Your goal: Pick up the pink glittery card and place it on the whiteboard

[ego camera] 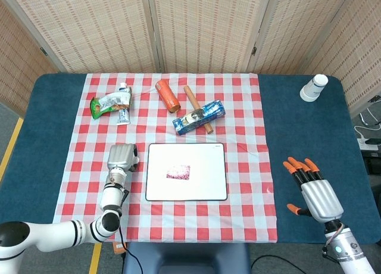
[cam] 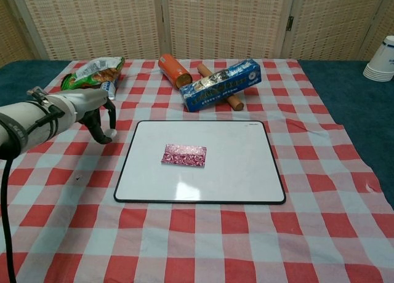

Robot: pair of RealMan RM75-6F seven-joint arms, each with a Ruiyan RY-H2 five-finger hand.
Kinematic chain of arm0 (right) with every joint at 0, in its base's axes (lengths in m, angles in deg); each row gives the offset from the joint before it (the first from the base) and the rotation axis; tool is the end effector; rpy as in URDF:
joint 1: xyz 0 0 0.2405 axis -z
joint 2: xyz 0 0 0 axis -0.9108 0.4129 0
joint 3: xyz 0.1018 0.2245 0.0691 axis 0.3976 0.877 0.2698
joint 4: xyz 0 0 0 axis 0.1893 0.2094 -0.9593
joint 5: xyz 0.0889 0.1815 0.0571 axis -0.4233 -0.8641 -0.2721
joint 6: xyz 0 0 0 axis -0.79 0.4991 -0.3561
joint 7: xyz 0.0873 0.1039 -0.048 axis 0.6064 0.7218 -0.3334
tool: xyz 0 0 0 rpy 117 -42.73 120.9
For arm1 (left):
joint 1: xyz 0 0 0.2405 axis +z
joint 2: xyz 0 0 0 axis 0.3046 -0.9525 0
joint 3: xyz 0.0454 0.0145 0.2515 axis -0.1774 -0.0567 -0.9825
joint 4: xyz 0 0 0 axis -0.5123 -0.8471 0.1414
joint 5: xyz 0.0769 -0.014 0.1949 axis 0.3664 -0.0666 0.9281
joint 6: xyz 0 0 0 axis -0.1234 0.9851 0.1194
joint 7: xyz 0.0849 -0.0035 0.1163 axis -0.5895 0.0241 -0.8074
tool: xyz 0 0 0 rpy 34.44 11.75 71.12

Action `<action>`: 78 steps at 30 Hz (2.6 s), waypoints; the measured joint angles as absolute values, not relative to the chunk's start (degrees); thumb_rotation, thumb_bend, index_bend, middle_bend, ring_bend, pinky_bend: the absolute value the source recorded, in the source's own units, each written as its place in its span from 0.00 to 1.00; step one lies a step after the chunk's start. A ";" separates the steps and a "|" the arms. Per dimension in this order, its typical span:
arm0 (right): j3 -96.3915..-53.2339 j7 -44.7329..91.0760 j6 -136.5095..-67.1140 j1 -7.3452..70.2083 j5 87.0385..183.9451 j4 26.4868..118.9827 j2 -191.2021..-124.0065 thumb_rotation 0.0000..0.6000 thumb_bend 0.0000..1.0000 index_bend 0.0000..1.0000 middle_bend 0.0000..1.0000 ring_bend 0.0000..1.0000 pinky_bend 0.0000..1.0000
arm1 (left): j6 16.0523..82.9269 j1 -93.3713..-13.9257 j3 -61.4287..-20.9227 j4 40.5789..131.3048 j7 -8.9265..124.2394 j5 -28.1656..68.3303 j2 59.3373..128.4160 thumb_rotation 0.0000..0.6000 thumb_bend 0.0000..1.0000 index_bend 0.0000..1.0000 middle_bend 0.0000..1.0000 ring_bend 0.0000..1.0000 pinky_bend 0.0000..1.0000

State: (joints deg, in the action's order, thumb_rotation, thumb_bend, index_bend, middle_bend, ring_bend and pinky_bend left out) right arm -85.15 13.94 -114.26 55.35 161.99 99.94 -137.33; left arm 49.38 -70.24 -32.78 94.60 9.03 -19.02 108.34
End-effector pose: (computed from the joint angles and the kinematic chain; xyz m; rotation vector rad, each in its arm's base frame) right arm -0.2652 -0.1900 0.1221 1.6318 -0.9518 0.8858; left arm -0.1389 0.3755 -0.0396 -1.5885 -1.0831 -0.5301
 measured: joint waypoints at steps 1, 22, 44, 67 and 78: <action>-85.11 13.94 -114.21 55.33 161.87 99.93 -137.33 1.00 0.05 0.00 0.01 0.00 0.00 | 50.04 -70.46 -32.87 95.31 8.71 -18.72 108.66 1.00 0.32 0.50 1.00 1.00 1.00; -85.11 16.49 -114.34 55.35 161.95 99.61 -136.38 1.00 0.05 0.00 0.01 0.00 0.00 | 58.65 -79.86 -28.61 99.08 -1.38 -18.53 120.03 1.00 0.32 0.51 1.00 1.00 1.00; -85.08 18.30 -113.80 55.09 161.76 99.42 -135.59 1.00 0.05 0.00 0.01 0.00 0.00 | 55.00 -82.21 -26.82 92.49 -2.36 -21.04 124.45 1.00 0.32 0.50 1.00 1.00 1.00; -85.07 17.81 -113.71 55.05 161.60 99.45 -135.74 1.00 0.05 0.00 0.01 0.00 0.00 | 55.03 -79.62 -26.95 96.20 0.30 -19.09 119.65 1.00 0.22 0.40 0.96 1.00 0.99; -85.70 16.04 -113.87 55.22 162.65 99.85 -136.27 1.00 0.05 0.00 0.01 0.00 0.00 | 63.51 -63.91 -34.10 112.46 22.88 3.81 103.58 1.00 0.22 0.18 0.24 0.29 0.54</action>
